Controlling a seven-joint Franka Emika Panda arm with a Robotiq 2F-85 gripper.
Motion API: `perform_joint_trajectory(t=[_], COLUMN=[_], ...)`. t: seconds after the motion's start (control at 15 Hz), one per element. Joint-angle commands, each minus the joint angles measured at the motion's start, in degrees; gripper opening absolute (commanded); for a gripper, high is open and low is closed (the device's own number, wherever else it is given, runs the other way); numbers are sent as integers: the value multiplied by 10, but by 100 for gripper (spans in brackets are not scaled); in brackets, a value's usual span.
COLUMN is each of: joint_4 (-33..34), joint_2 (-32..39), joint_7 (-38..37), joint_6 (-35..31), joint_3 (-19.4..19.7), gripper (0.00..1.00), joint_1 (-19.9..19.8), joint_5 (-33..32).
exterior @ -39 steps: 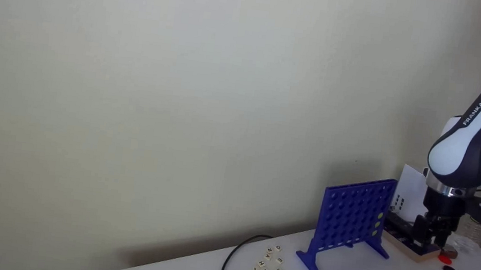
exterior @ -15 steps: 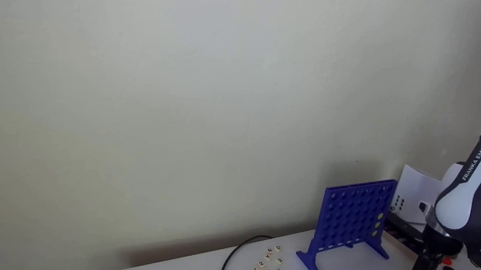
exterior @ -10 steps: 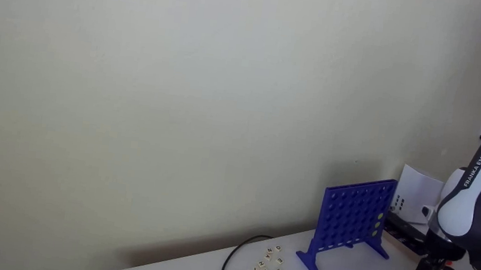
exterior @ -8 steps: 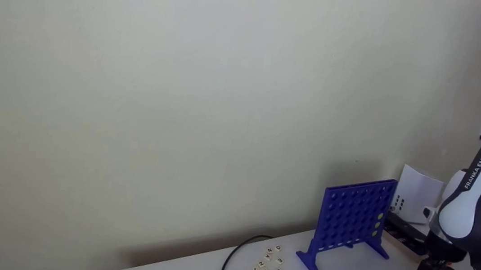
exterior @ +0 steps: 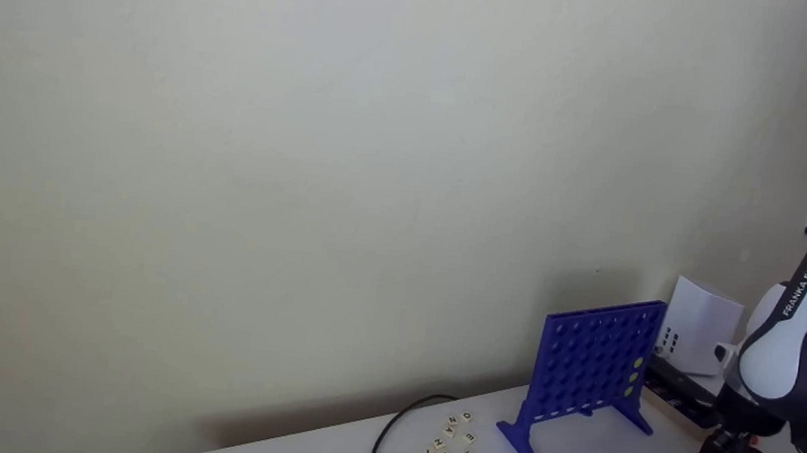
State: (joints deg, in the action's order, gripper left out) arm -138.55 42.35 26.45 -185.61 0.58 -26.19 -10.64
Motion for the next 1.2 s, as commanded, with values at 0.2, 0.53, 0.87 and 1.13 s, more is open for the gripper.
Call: perform_joint_trajectory(t=[0.2, 0.53, 0.87, 1.13], joint_4=[4, 6, 7, 9], joint_2=[12, 16, 16, 14], joint_7=[-20, -17, -15, -14], joint_6=[-10, -3, -1, 3], joint_3=[34, 56, 59, 64], gripper=[100, 100, 69, 47], joint_1=[22, 45, 52, 55], joint_5=[-25, -33, -37, -42])
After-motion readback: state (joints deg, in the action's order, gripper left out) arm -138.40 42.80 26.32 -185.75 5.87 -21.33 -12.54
